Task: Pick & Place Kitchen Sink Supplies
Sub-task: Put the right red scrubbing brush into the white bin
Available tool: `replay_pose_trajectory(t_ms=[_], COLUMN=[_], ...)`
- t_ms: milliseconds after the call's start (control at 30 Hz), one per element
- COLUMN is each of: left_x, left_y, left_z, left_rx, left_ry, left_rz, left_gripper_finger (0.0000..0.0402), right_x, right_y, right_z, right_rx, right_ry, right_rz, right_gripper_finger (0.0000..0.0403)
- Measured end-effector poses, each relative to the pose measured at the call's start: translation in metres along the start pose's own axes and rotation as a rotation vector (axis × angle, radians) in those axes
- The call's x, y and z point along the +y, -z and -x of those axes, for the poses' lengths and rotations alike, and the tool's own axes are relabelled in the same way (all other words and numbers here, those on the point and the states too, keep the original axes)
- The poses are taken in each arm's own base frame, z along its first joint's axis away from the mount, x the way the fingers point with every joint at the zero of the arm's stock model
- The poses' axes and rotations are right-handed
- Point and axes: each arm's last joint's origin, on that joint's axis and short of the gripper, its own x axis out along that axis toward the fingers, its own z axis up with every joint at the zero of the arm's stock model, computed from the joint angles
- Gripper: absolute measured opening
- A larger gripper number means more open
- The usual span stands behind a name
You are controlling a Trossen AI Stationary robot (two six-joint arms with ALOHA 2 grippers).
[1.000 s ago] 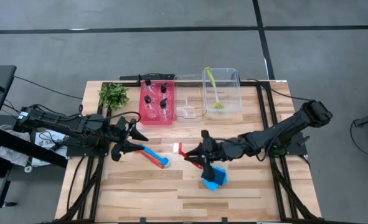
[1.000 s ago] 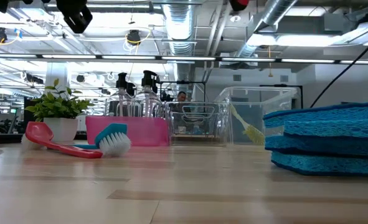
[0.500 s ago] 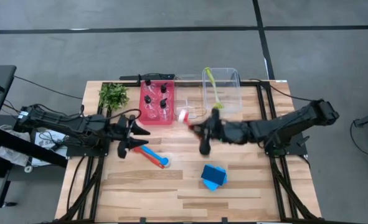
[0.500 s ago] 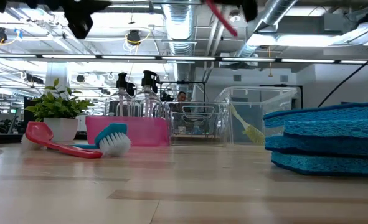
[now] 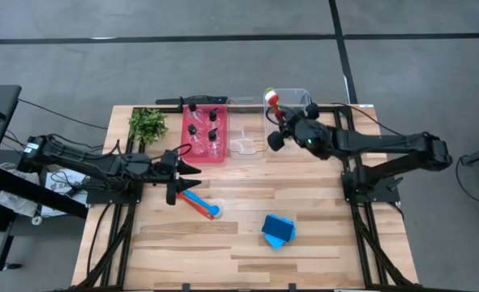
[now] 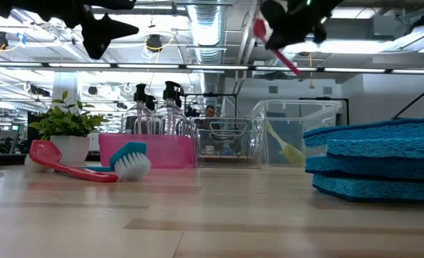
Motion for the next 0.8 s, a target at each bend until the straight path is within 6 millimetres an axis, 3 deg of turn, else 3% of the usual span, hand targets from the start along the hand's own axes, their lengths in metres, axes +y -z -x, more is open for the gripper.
replay_pose_trajectory(t_ms=[433,800], left_x=[0.001,0.001], left_y=[0.000,0.000], left_z=[-0.001,-0.001], left_rx=[-0.007,-0.010], left_ry=[-0.024,-0.030], left_rz=[0.028,0.048], left_gripper_finger=[0.0205,0.0205], right_x=[-0.037,-0.038], right_y=[0.034,0.050], right_z=[-0.076,-0.087], right_rx=[0.269,0.373], right_ry=[0.145,0.179], right_rz=[-0.008,0.008], right_gripper_finger=[0.0056,0.0091])
